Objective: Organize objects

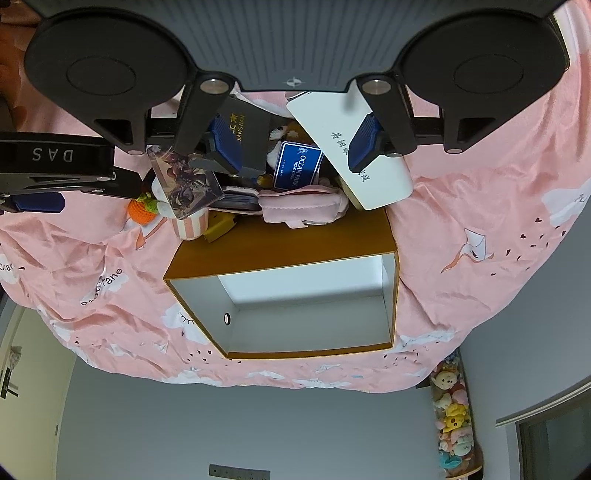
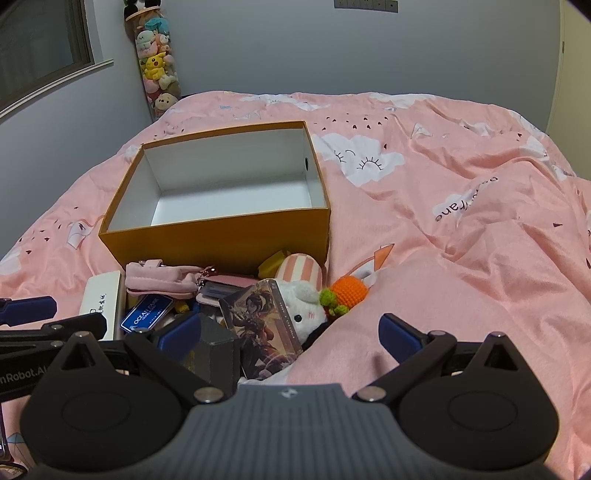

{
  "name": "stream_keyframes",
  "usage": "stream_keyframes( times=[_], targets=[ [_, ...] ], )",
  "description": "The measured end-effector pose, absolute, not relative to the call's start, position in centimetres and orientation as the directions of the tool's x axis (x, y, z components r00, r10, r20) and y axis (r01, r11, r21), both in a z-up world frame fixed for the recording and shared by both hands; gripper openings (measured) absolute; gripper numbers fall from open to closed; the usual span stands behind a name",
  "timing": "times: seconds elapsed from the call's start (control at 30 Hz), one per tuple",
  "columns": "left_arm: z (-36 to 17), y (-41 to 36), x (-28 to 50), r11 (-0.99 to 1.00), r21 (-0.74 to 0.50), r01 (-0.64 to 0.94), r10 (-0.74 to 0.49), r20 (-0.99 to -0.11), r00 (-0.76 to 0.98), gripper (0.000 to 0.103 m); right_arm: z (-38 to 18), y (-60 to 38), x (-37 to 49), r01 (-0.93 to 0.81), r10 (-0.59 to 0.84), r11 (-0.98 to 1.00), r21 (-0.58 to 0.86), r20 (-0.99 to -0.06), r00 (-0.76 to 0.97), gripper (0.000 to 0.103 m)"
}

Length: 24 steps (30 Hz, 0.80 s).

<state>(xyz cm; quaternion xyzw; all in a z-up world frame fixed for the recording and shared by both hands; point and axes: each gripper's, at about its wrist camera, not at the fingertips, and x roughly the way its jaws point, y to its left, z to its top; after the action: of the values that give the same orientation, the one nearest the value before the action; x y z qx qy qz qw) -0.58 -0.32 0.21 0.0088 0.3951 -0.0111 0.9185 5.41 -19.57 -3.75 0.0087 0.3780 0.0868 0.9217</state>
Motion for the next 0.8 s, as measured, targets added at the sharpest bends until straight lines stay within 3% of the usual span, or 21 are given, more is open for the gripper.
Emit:
stream_keyframes(
  times=[0.8],
  targets=[
    [-0.01, -0.02, -0.42, 0.999, -0.001, 0.035, -0.025, -0.731, 0.682, 0.076, -3.92, -19.33, 5.66, -0.164, 0.17, 0.983, 0.077, -0.71, 0.683, 0.102]
  ],
)
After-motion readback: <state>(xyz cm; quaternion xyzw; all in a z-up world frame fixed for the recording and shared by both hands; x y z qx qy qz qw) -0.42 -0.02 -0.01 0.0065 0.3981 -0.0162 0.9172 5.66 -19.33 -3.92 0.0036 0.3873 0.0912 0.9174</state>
